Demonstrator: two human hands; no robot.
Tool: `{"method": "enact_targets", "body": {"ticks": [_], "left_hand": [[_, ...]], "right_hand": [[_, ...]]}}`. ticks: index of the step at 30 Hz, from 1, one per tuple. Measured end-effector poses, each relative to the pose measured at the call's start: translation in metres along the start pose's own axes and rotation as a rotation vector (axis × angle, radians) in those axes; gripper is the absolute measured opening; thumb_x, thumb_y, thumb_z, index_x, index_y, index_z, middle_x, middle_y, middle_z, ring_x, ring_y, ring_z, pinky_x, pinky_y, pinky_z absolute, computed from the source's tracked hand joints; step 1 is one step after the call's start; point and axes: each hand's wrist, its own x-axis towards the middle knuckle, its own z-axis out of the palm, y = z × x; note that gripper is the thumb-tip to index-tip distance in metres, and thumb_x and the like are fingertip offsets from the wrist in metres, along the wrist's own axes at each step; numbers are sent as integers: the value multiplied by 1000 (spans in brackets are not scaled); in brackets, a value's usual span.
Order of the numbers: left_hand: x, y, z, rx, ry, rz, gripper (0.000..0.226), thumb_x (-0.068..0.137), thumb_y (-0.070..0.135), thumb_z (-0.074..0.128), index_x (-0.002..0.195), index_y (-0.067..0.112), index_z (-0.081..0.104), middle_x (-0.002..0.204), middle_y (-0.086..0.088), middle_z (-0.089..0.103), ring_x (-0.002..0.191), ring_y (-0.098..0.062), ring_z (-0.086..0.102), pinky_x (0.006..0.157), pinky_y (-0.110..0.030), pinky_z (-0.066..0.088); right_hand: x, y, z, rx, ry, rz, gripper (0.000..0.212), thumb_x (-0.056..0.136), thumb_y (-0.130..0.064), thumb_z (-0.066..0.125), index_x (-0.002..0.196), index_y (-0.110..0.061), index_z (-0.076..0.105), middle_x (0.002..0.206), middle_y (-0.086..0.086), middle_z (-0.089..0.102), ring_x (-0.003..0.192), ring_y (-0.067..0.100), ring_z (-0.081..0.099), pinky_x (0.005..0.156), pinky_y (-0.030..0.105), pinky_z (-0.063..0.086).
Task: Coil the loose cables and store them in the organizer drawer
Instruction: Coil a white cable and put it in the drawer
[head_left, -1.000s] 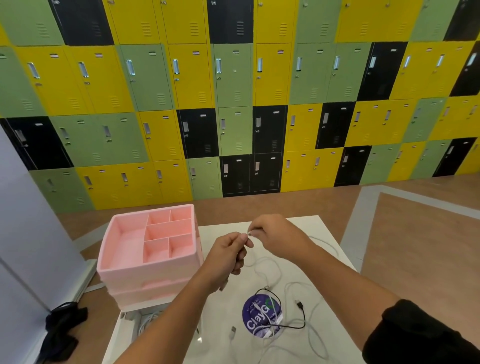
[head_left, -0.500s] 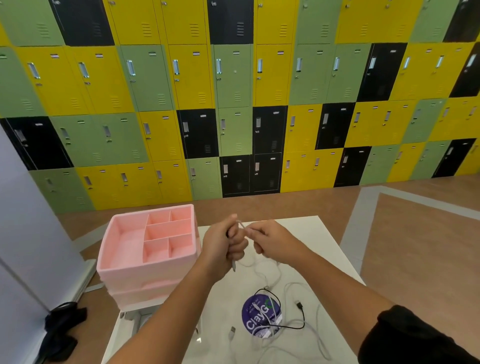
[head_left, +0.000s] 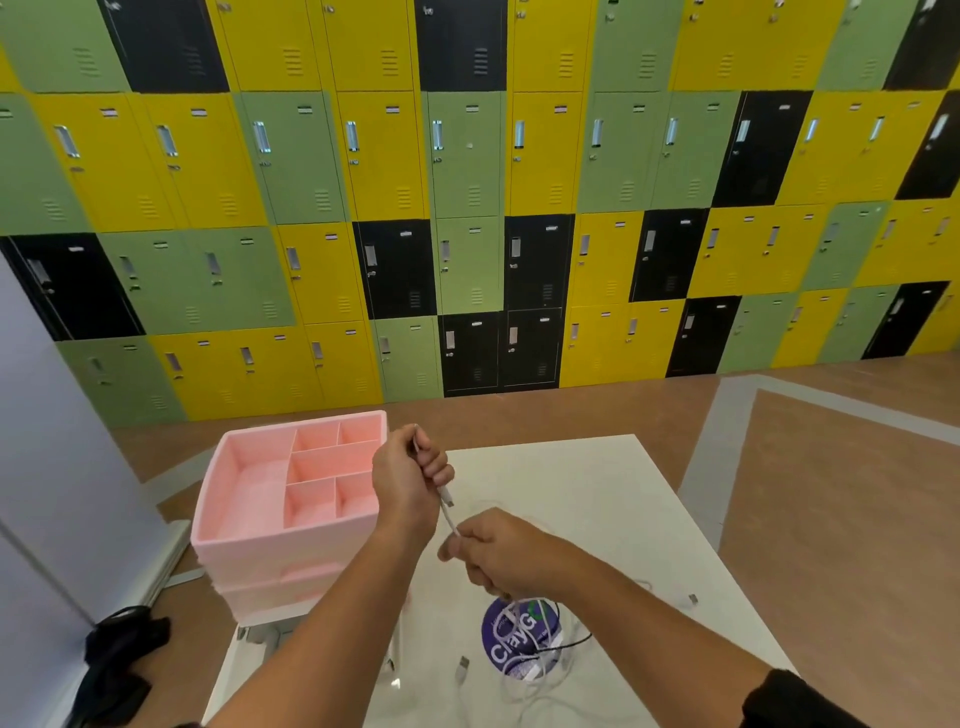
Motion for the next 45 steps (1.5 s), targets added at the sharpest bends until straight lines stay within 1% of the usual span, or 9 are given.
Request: {"method": "enact_targets", "body": {"ticks": [8,13,16,19,22,25,34,39,45], "left_hand": [[-9,-20,-17,641,-299,141,38,103,8,37,70,-1,55,58,-10,44,54,-16,40,49,-28,34],[-14,-18,-10,592,-435,-32,39,106,14,40,74,1,59,59,-11,46,53,-17,39,49,-28,33],[-17,-16,-6,523,-450,-75,43,107,20,40,71,8,60,56,-8,44,48,-16,34,46,-25,32],[-21,-15,-2,472,-468,-128,44,108,23,39,74,7,62,52,-3,33,46,-14,26,44,-23,27],[-25,-12,1,441,-508,-198,42,104,18,34,80,2,64,54,1,22,48,-12,18,43,-22,22],[-26,-10,3,431,-537,-243,41,99,15,30,86,0,67,59,1,20,52,-12,16,44,-23,21],[-28,-18,-8,453,-530,-184,40,108,22,38,84,6,66,60,0,31,52,-11,23,46,-21,28],[-31,-17,-10,468,-506,-173,37,108,25,41,81,9,62,57,-2,39,46,-13,26,43,-23,25],[-32,-12,0,317,-484,-249,38,108,25,35,75,14,52,60,3,22,51,-9,17,41,-19,23]], "right_hand": [[-6,-38,-44,-417,246,-163,16,92,-23,63,88,-19,78,73,-2,66,65,14,57,56,28,40],[-4,-42,-63,-439,390,-171,4,84,-27,74,82,-24,75,84,-9,67,82,14,64,71,35,56],[-2,-37,-73,-351,450,-210,9,81,-27,80,85,-25,71,77,-16,60,73,2,56,61,27,45],[-4,-33,-82,-229,365,-217,14,83,-25,80,95,-23,74,61,-19,56,59,-4,50,58,20,38],[-5,-31,-86,-235,275,-223,7,89,-28,74,90,-24,80,70,-12,71,74,7,64,73,36,54],[-4,-29,-89,-281,273,-187,23,91,-32,70,75,-19,78,78,-3,73,78,26,65,69,42,55],[0,-21,-90,-340,277,-174,20,95,-34,65,81,-27,77,87,4,74,90,32,67,78,50,57],[2,-22,-89,-334,275,-207,16,97,-30,64,94,-24,79,83,-2,72,85,21,66,73,37,56],[5,-24,-91,-299,331,-286,15,96,-28,65,93,-25,79,81,-2,72,82,19,66,76,40,56]]}}
